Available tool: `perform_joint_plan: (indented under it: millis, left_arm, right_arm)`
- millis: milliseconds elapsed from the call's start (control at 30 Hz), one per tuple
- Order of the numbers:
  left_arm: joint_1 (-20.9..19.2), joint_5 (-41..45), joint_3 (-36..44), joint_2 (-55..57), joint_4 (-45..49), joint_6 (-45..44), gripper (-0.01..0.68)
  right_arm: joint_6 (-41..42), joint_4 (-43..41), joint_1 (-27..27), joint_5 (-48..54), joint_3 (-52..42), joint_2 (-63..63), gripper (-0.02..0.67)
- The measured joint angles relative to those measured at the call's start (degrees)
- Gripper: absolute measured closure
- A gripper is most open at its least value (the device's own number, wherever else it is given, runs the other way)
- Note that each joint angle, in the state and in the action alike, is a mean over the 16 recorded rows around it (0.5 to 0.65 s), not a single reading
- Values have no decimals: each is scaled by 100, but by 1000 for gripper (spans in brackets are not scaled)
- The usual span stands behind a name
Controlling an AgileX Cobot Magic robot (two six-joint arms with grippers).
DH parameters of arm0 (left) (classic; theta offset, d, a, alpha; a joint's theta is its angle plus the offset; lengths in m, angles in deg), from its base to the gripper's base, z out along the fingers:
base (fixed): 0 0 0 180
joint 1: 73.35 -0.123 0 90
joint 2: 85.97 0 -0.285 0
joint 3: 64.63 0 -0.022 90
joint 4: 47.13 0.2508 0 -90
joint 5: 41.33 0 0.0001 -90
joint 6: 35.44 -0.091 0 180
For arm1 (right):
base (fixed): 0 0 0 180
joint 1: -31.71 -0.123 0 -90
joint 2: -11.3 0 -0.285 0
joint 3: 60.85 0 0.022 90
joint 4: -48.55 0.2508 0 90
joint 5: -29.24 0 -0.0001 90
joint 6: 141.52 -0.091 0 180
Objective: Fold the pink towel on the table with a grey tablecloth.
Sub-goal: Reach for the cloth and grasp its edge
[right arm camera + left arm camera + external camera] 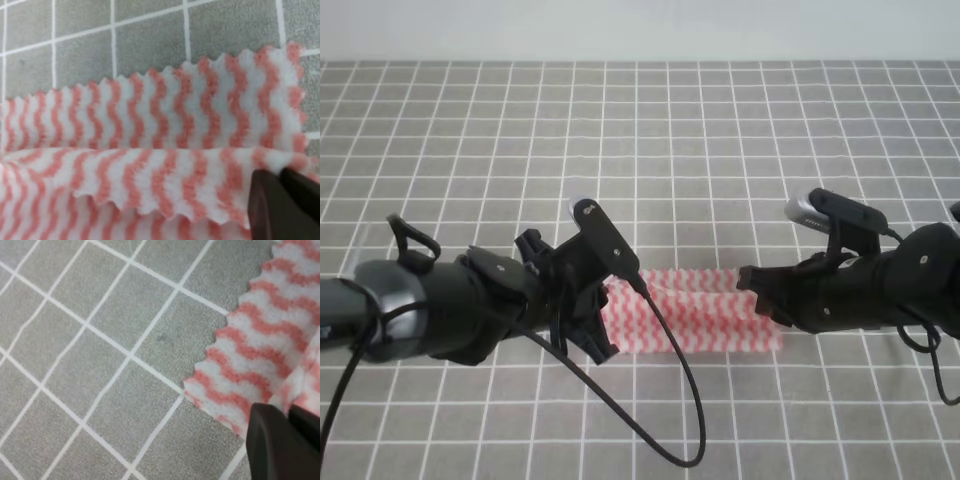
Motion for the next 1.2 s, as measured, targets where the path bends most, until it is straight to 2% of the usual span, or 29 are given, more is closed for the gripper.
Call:
perform_joint_plan:
  millis: [600,1200]
  left_arm:
    - [-75,-38,-143,97,-37,-2,675]
    - [-329,435,-283,234,-36,-97,674]
  right_arm:
    - [99,8,72,136,280,-147,664]
    - [122,-8,273,337,477,-321,664]
